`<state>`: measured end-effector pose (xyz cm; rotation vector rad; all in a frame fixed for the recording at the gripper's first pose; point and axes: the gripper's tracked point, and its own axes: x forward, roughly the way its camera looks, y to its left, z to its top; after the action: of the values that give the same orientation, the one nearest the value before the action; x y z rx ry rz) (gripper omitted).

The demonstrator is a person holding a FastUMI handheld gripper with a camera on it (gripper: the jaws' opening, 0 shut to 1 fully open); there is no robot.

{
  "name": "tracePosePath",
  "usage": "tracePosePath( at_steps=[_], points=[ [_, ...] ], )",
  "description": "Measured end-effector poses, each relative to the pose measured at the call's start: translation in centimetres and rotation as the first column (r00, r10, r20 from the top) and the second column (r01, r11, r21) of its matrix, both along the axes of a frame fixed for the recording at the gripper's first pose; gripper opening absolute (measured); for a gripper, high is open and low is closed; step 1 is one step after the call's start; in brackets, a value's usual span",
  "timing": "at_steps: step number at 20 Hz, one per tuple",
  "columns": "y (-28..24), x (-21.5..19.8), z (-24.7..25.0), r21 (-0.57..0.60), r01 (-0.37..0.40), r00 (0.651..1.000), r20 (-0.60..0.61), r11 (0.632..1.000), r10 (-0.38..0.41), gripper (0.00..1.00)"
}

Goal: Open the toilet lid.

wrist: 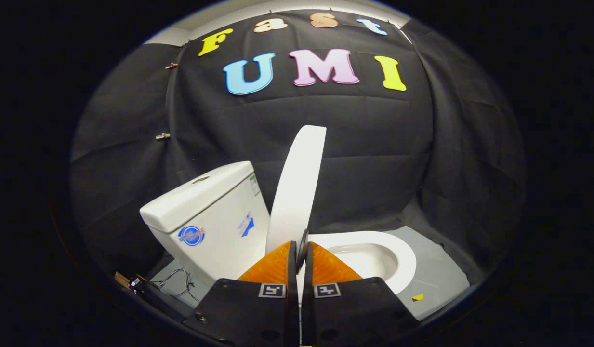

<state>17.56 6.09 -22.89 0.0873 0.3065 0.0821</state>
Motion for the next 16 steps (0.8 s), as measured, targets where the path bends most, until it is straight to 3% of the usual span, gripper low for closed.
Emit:
tracePosePath(
  at_steps=[7,16],
  points=[
    [6.6,1.0,1.5,-0.056,-0.087,0.995,0.034,0.995,0.089,0.07],
    [10.3,1.4,1.3,-0.071,-0.116,0.992,0.035,0.991,0.118,0.07]
  ],
)
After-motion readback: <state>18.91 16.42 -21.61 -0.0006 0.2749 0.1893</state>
